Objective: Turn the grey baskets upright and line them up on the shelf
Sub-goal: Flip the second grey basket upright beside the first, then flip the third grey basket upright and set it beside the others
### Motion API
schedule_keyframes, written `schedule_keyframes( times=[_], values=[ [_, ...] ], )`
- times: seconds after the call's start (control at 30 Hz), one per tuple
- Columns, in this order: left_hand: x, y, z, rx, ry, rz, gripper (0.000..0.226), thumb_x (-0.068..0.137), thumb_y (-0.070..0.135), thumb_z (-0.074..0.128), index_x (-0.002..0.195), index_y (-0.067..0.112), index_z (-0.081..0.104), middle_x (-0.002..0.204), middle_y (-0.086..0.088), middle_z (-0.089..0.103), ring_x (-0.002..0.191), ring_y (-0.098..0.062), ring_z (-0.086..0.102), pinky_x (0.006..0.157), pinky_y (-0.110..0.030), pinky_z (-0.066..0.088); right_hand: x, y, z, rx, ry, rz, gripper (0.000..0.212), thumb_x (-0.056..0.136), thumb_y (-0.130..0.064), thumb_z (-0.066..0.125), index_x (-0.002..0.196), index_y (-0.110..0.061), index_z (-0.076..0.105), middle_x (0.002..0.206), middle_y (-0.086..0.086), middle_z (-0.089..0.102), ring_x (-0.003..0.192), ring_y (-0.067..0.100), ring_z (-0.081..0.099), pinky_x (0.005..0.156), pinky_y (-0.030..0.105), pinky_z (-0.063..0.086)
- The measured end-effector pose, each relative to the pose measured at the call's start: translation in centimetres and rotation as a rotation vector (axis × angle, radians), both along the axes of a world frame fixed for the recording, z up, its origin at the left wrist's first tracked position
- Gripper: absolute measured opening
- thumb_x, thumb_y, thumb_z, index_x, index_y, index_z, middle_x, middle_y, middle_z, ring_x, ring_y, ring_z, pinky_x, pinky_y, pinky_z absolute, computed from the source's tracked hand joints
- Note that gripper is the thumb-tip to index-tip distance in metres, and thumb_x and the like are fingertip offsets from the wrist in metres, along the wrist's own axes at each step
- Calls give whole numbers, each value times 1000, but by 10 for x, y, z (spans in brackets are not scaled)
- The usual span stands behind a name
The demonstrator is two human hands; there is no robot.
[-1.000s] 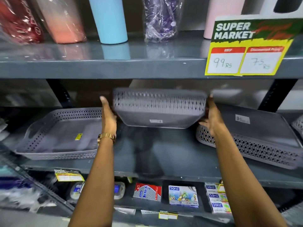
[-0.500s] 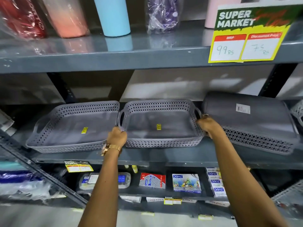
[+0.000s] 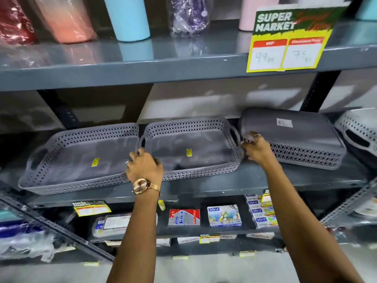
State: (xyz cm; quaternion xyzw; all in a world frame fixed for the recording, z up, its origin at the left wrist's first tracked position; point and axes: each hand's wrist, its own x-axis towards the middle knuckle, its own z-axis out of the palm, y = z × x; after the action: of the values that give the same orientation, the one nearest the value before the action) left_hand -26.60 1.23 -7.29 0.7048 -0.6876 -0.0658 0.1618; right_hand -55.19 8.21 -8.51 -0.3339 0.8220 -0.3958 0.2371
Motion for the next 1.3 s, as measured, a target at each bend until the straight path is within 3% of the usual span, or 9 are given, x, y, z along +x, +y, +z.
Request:
schedule_keyframes(
  times=[0.13,0.4,0.6,0.7,0.87,1.03,1.13,1.23,1.3],
  values=[
    [-46,-1,17,-144,-61,-195,52,88,36,56,125,2,48,125,-25,53,115,-42,52,91,-49,48,-29,16,17,-101,48,-99,36,88,-20,56,122,-10,60,110,21,69,91,33,67,86,39,54],
    [-213,13,20,-40,376,-643,41,87,28,63,123,10,57,124,-15,59,115,-34,56,94,-39,47,-132,37,25,-102,289,-261,29,88,-27,55,107,-11,69,108,17,72,104,39,63,88,40,51],
    [-321,-9,7,159,284,-610,67,89,44,57,139,4,37,136,-26,45,126,-43,45,104,-44,40,-220,66,-2,281,411,-370,76,78,-56,61,133,-6,46,142,21,42,134,40,33,109,44,34],
    [-344,-26,-7,332,291,-510,92,83,64,49,148,4,21,146,-27,41,132,-45,41,110,-48,37,-252,72,-15,202,73,-236,107,56,-62,77,138,-3,41,145,14,44,133,34,41,107,45,40],
    [-358,-26,-18,352,498,-337,87,85,67,41,144,4,27,142,-24,47,127,-43,48,105,-48,41,-277,73,-17,-21,-230,-132,89,59,-24,89,134,0,48,139,7,51,125,28,51,102,40,46],
    [-364,-7,-16,186,686,-219,105,72,80,30,152,13,16,152,-26,30,136,-45,35,111,-53,32,-276,72,6,-302,-257,-118,89,56,-51,84,128,-8,54,124,2,59,121,22,56,98,30,45],
    [-364,0,-3,6,1098,-184,97,73,74,42,148,14,29,148,-20,37,131,-34,42,109,-47,35,-277,71,35,-570,-283,-231,58,77,-52,65,121,-14,57,122,16,58,122,32,52,75,16,43],
    [-357,-2,12,-102,1345,-179,65,81,63,47,120,11,53,127,-20,51,111,-30,51,96,-41,40,-284,65,56,-672,-318,-287,57,75,-71,48,103,-25,67,110,12,67,100,26,59,80,31,46],
    [-350,-10,15,-46,1482,-167,76,83,69,42,120,4,55,131,-26,54,120,-40,52,103,-52,42,-297,65,52,-664,-427,-295,74,55,-90,46,89,-31,74,110,6,71,104,28,63,93,45,50]
  ],
)
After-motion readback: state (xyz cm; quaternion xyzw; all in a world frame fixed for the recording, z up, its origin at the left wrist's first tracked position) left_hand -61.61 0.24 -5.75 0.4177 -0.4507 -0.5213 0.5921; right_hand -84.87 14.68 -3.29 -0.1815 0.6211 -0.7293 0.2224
